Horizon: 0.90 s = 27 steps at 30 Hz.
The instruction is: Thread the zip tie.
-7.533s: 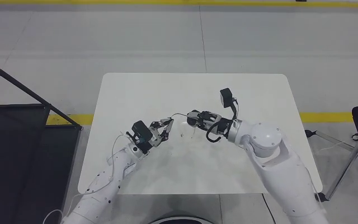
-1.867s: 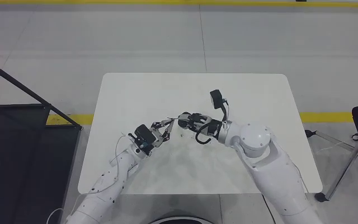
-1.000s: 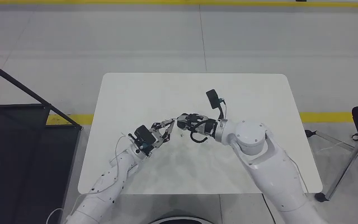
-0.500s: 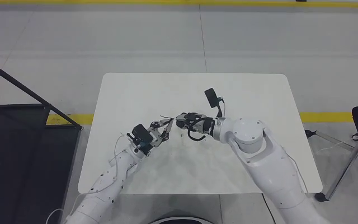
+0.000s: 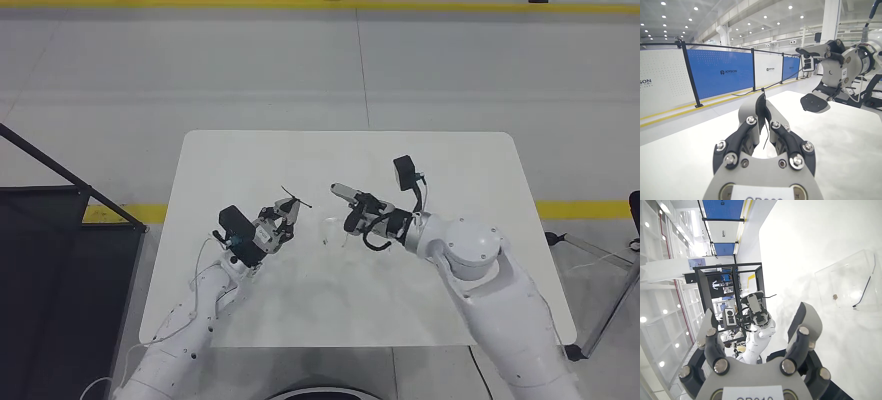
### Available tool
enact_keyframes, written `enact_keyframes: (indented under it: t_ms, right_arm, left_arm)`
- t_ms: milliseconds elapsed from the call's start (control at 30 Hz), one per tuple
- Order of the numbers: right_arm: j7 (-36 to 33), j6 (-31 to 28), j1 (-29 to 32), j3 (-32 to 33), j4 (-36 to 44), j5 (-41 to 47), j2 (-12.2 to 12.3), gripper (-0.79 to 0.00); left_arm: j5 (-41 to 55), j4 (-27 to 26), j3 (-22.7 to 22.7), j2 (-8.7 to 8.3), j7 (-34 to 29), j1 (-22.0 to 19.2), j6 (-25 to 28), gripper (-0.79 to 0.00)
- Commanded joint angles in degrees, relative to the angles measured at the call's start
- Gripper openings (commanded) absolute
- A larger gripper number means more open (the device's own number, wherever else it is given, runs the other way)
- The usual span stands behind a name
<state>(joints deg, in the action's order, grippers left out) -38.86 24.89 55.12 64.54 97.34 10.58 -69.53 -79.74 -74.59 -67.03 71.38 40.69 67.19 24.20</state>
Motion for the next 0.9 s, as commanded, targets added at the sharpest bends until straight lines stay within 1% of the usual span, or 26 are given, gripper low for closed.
enact_keyframes:
  t_ms: [0, 133, 200, 233, 267, 333, 467, 533, 567, 867]
  right_arm:
    - [0.0, 0.0, 0.0, 0.0, 0.0, 0.0, 0.0, 0.000]
    - [0.3, -0.2, 0.2, 0.0, 0.0, 0.1, 0.0, 0.000]
    - [0.5, -2.6, 1.0, 0.3, 0.3, 1.3, -0.1, 0.000]
    - [0.3, -4.6, 1.5, 0.7, 0.3, 1.9, 0.0, 0.000]
    - [0.3, -6.9, 2.2, 1.2, 0.2, 2.4, 0.0, 0.000]
    - [-0.8, -13.7, 3.8, 2.1, -0.5, 3.3, 0.2, 0.000]
    - [-4.0, -31.1, 7.5, 3.5, -4.3, 4.5, 0.5, 0.000]
    - [-5.2, -35.6, 8.1, 3.8, -6.5, 4.9, 0.6, 0.000]
    - [-5.0, -36.5, 8.2, 3.8, -7.2, 4.9, 0.5, 0.000]
    - [-4.8, -36.7, 8.2, 3.8, -7.5, 4.9, 0.5, 0.000]
  left_arm:
    - [0.0, 0.0, 0.0, 0.00, 0.0, 0.0, 0.0, -0.785]
    - [0.3, -0.8, 0.2, 0.07, -1.1, 0.3, -0.3, -0.785]
    - [1.8, -2.0, 0.5, 0.26, -2.4, 0.7, -0.7, -0.785]
    - [3.7, -2.4, 0.8, 0.38, -3.0, 1.0, 0.2, -0.785]
    - [5.4, -2.7, 0.8, 0.47, -3.8, 1.0, 1.0, -0.785]
    - [9.0, -3.1, 0.9, 0.64, -5.5, 1.1, 2.8, -0.785]
    - [17.4, -3.5, 1.1, 1.10, -9.9, 0.6, 5.5, -0.785]
    - [20.9, -3.5, 1.4, 1.30, -12.9, 0.4, 6.7, -0.785]
    - [21.7, -3.6, 1.4, 1.32, -14.0, 0.3, 7.1, -0.785]
    - [21.7, -3.6, 1.4, 1.32, -14.0, 0.3, 7.1, -0.785]
